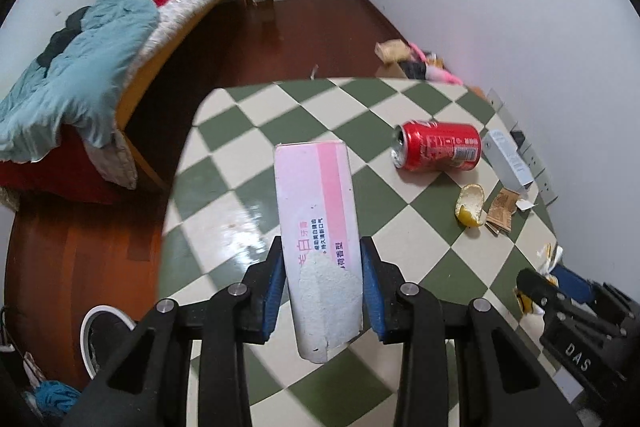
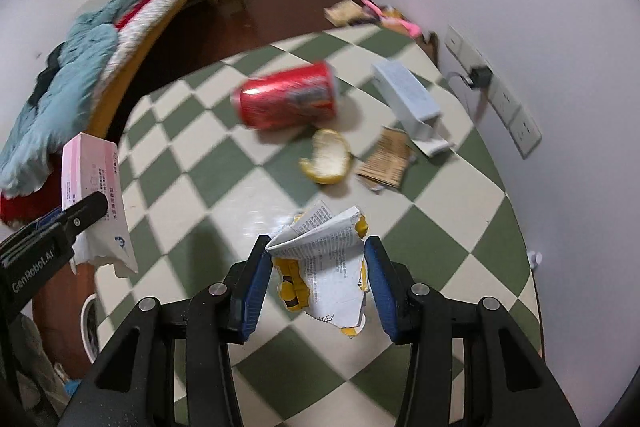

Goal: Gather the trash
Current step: 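Carry the wrapper and pink-white box toward the white bin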

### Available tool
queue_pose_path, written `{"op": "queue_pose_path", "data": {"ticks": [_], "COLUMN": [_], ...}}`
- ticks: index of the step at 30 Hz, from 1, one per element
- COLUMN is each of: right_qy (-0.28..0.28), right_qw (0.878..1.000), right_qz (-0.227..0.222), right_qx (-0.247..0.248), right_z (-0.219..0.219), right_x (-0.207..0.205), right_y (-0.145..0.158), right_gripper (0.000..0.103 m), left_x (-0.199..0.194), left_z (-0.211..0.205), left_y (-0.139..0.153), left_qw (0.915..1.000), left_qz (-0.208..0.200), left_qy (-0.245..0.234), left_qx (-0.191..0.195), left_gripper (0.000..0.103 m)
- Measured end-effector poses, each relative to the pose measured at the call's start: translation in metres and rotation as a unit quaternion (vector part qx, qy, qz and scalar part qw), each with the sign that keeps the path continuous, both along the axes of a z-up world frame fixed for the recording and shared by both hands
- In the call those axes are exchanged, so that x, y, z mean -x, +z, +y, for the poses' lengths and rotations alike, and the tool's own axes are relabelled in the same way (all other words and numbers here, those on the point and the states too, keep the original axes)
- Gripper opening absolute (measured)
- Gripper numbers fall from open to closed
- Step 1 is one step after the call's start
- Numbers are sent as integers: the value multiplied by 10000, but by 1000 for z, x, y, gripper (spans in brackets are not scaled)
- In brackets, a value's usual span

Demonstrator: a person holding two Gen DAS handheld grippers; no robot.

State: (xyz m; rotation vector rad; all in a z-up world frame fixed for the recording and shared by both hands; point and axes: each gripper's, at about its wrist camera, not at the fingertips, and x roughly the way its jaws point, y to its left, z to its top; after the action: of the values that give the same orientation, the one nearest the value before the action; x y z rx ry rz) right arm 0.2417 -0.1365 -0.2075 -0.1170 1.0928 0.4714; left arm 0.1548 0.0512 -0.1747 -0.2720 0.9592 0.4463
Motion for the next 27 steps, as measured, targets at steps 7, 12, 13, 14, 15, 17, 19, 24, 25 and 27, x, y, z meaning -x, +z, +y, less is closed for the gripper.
{"op": "queue_pose_path", "data": {"ticks": [7, 12, 13, 14, 15, 17, 19, 24, 25, 27], "right_qy": [637, 1143, 1280, 1397, 1534, 1853, 2145, 2871, 3010, 3240], "right_qw": [9970, 9916, 9898, 9881, 9860, 9805, 9749, 9571, 9530, 9454], "right_qz": [-420, -531, -538, -528, -515, -481, -370, -11, 83, 264], "right_qx": [-129, -293, -327, -365, -394, -438, -474, -393, -341, -220], "right_z": [43, 86, 99, 110, 122, 154, 183, 262, 279, 309], "right_x": [57, 101, 113, 122, 133, 158, 181, 241, 253, 273], "right_y": [47, 69, 73, 74, 76, 76, 71, 37, 26, 3], "right_gripper": [49, 49, 49, 49, 49, 49, 49, 49, 49, 49], "left_x": [77, 146, 156, 173, 186, 211, 236, 295, 303, 323], "left_z": [22, 59, 66, 77, 86, 103, 122, 175, 184, 204], "left_y": [38, 62, 65, 68, 70, 71, 68, 37, 28, 7], "left_qw": [9988, 9956, 9949, 9938, 9930, 9910, 9885, 9792, 9772, 9720], "left_qz": [-439, -689, -710, -741, -740, -705, -645, -306, -239, -65], "left_qy": [218, 623, 702, 819, 909, 1112, 1341, 1991, 2103, 2346], "left_qx": [-60, -126, -136, -137, -173, -247, -275, -232, -193, -89], "left_gripper": [32, 32, 32, 32, 32, 32, 32, 32, 32, 32]}}
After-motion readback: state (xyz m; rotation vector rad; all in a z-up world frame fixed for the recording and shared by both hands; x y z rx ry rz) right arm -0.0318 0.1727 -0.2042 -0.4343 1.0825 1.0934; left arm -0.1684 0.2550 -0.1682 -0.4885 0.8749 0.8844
